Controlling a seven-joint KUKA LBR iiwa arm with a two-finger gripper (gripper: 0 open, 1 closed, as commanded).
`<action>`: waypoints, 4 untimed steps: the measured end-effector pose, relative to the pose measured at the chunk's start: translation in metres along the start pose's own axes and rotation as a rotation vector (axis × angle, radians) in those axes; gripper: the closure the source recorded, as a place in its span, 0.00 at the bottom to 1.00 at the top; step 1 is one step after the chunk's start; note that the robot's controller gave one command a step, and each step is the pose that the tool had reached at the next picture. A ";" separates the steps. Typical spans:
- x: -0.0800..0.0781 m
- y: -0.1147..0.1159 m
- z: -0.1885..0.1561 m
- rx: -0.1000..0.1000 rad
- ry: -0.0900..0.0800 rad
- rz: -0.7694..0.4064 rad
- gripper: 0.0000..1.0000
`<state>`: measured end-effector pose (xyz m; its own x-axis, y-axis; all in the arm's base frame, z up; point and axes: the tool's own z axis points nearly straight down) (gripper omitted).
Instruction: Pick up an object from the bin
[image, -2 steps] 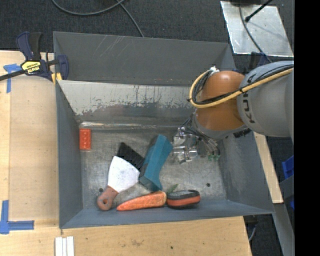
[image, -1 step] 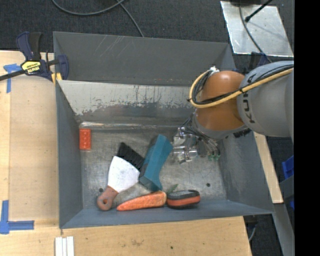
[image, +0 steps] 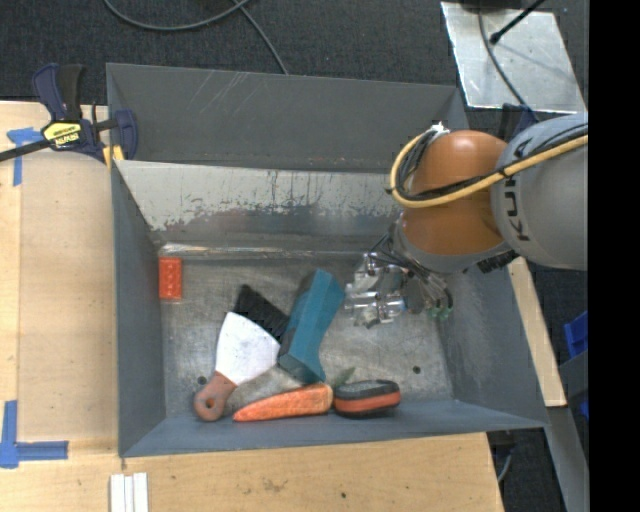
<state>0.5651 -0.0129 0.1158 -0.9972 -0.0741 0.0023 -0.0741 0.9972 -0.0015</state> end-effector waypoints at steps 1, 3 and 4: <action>-0.009 0.005 -0.042 -0.001 -0.006 -0.039 1.00; 0.001 -0.008 -0.131 -0.001 -0.002 -0.089 1.00; 0.016 -0.010 -0.138 -0.002 -0.006 -0.041 1.00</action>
Offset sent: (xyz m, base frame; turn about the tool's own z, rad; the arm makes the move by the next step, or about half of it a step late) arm -0.0159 -0.0051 0.0815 -0.0218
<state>0.5499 -0.0237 0.2543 -0.9934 -0.1151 -0.0035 -0.1151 0.9934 0.0000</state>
